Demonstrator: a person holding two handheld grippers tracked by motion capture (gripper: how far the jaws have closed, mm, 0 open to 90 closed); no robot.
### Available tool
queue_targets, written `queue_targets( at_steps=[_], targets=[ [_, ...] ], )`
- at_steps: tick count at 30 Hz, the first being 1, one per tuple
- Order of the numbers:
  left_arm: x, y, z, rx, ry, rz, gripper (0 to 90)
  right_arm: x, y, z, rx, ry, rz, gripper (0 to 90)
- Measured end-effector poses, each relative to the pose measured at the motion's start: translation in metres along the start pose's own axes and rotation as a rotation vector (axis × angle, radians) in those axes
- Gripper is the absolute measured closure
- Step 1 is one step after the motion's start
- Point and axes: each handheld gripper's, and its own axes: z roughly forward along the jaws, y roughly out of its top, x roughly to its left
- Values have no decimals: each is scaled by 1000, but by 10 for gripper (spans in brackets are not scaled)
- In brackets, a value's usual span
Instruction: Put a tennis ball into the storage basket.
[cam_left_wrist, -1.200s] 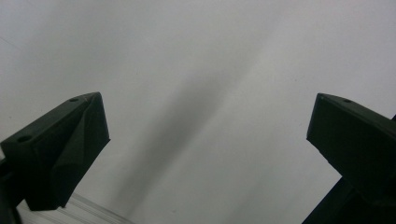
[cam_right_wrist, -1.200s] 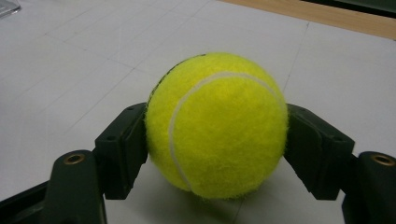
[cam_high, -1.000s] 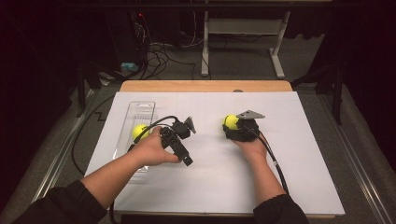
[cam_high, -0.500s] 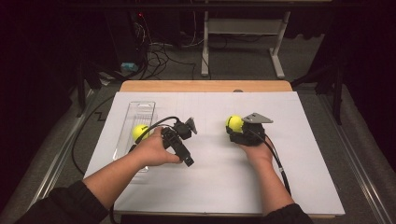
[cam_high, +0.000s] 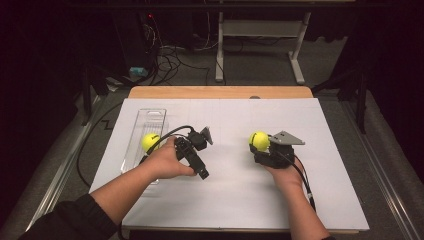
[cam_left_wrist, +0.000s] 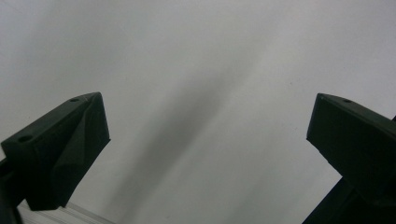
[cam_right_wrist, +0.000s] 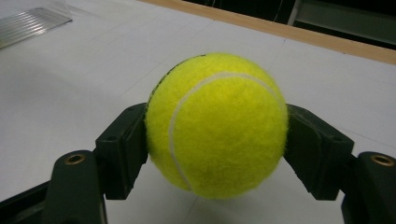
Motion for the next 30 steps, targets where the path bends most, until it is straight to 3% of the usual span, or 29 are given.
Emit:
queue_targets(
  at_steps=[15,24,30],
  targets=[
    [-1,-1,-4,-4,0,-2,1,14,-20,-28,-22,-8,-20,278],
    [-4,1,-4,4,-5,5,1,14,-40,-41,-3,-33,-34,279],
    [-4,0,-5,-1,1,-4,1,14,-49,-48,0,-21,-30,279]
  ],
)
